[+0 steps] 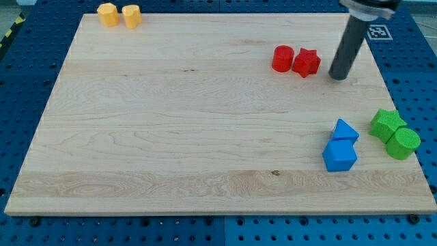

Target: Move red blocks towards left side of the board

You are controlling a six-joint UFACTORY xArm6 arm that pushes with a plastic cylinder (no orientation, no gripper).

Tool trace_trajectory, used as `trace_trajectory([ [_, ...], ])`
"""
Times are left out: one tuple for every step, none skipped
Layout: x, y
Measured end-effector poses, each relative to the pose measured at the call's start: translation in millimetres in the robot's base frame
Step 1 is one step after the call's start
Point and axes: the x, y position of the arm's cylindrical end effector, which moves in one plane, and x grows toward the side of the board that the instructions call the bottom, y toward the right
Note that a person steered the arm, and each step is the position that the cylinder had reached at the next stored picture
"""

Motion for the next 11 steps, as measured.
trace_trajectory([
  [-9.3, -7.9],
  [-15.8, -38.2],
  [-22.0, -73.3],
  [-38.4, -103.4],
  [-67.3, -127.5],
  [-68.7, -145.9],
  [-72.2, -129.9],
  [-68.0, -86.8],
  [-51.4, -85.6],
  [-51.2, -102.6],
  [-50.6, -117.7],
])
